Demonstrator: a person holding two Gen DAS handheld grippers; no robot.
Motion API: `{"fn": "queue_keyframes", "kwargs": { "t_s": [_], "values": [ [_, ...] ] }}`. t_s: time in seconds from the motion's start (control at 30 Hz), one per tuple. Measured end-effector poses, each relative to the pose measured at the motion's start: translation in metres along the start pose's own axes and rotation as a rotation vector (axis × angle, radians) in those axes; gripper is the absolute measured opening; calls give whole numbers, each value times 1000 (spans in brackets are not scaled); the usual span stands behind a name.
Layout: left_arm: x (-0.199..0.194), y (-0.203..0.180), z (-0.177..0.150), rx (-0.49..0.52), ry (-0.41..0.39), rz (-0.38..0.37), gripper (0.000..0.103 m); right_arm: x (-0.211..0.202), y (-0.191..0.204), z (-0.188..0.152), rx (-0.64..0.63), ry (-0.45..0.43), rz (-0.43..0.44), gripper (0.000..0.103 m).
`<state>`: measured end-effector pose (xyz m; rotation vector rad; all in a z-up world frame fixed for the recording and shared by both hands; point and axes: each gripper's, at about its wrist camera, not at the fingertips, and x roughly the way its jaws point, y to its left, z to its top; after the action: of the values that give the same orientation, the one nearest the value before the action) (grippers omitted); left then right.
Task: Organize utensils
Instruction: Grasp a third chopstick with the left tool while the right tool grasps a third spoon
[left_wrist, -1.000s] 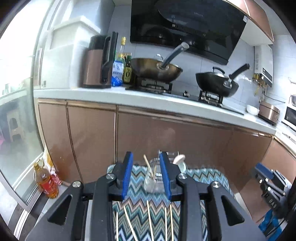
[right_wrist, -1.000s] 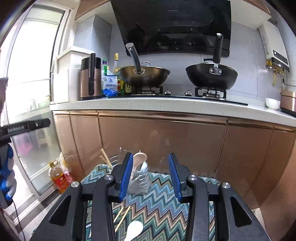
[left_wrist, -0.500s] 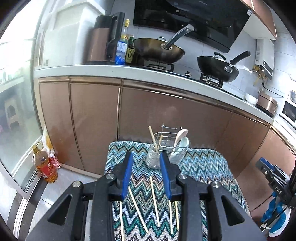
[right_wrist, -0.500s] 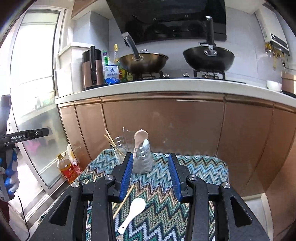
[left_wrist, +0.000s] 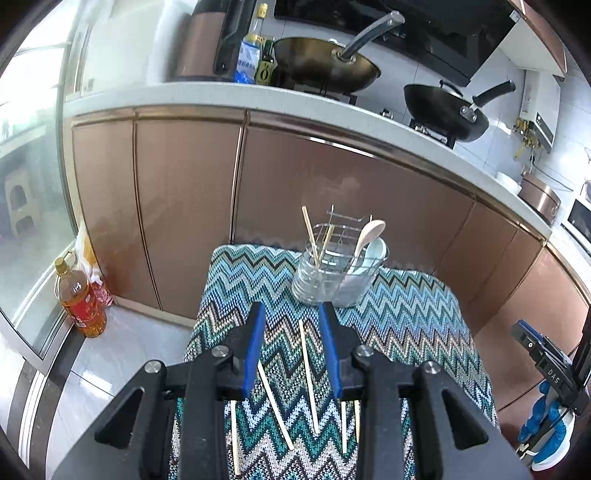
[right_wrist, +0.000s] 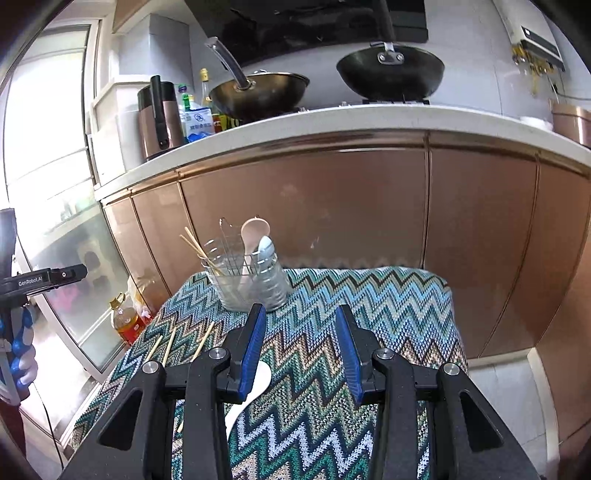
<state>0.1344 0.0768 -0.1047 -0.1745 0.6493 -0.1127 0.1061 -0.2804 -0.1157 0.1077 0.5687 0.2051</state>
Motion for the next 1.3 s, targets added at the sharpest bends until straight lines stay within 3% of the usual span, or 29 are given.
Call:
{"fn": "queue_keyframes", "kwargs": {
  "t_s": [0.4, 0.7, 0.83, 0.97, 1.17, 1.3],
  "values": [
    [59, -26, -10, 39, 183, -76, 28, 44, -7, -13, -9, 115, 65, 36],
    [143, -58, -34, 56, 438, -129, 28, 104, 2, -37, -27, 301, 192, 36],
    [180, -67, -39, 50, 536, -125, 28, 136, 6, -49, -7, 402, 284, 35],
    [207, -71, -43, 54, 600, -102, 28, 164, 7, -59, -7, 483, 317, 34],
    [235, -72, -47, 52, 655, -75, 27, 191, 6, -62, -10, 540, 346, 32],
    [247, -74, -49, 66, 686, -60, 21, 204, 8, -60, -23, 559, 361, 32]
  ]
}}
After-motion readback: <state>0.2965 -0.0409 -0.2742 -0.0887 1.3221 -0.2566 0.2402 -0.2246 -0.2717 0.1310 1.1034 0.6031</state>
